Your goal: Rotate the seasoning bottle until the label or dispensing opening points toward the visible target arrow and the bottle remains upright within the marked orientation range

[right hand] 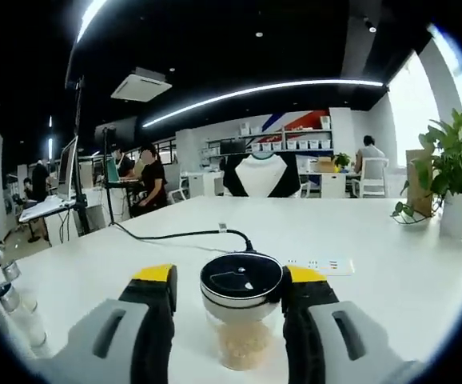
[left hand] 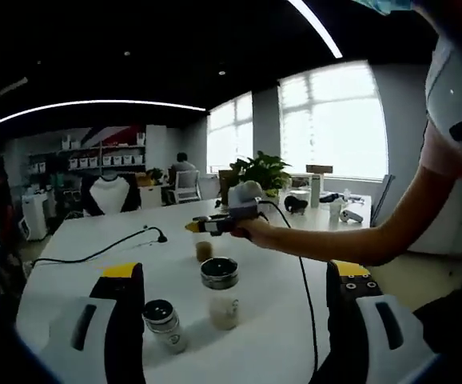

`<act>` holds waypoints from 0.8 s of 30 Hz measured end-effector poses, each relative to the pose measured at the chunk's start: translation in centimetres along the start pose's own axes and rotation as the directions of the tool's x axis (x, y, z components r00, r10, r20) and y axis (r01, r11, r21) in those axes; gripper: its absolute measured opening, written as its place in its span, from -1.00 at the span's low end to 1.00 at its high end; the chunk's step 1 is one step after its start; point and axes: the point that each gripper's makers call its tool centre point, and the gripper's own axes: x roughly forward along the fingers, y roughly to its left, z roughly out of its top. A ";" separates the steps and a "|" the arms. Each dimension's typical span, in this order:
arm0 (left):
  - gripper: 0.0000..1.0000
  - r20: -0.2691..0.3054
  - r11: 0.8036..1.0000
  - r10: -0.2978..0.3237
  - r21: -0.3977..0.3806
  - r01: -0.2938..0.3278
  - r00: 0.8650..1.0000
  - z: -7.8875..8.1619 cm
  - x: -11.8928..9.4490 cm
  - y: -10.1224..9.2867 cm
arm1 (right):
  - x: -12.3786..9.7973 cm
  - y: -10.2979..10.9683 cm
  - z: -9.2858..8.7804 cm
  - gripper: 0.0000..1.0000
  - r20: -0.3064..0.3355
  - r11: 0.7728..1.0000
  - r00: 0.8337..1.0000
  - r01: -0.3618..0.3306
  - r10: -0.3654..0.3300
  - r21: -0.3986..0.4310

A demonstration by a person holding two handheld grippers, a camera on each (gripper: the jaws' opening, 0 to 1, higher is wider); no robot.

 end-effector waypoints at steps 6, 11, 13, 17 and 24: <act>1.00 -0.015 1.000 -0.022 -0.017 0.022 1.000 -0.6 0.4 -0.2 | 0.0 -0.4 -0.4 -0.24 -0.016 1.000 1.000 0.007 -0.007 -0.012; 1.00 -0.029 0.999 -0.008 -0.037 0.007 1.000 -1.3 0.2 -0.1 | 0.1 -0.3 -0.4 -0.25 -0.011 0.999 1.000 -0.008 0.008 -0.046; 1.00 -0.036 0.999 0.003 -0.042 -0.005 0.999 -1.5 0.3 0.1 | 0.2 -0.5 -0.3 -0.25 -0.005 0.999 1.000 -0.006 0.006 -0.041; 1.00 -0.034 0.999 0.001 -0.036 -0.002 0.999 -1.3 1.0 0.1 | 0.0 -0.4 -0.2 -0.26 -0.022 0.996 1.000 -0.023 0.021 -0.087; 0.99 -0.044 0.999 -0.028 -0.026 0.027 0.999 -1.6 1.7 -0.6 | -1.2 -0.6 1.5 -0.26 0.019 0.996 0.998 -0.052 0.053 -0.073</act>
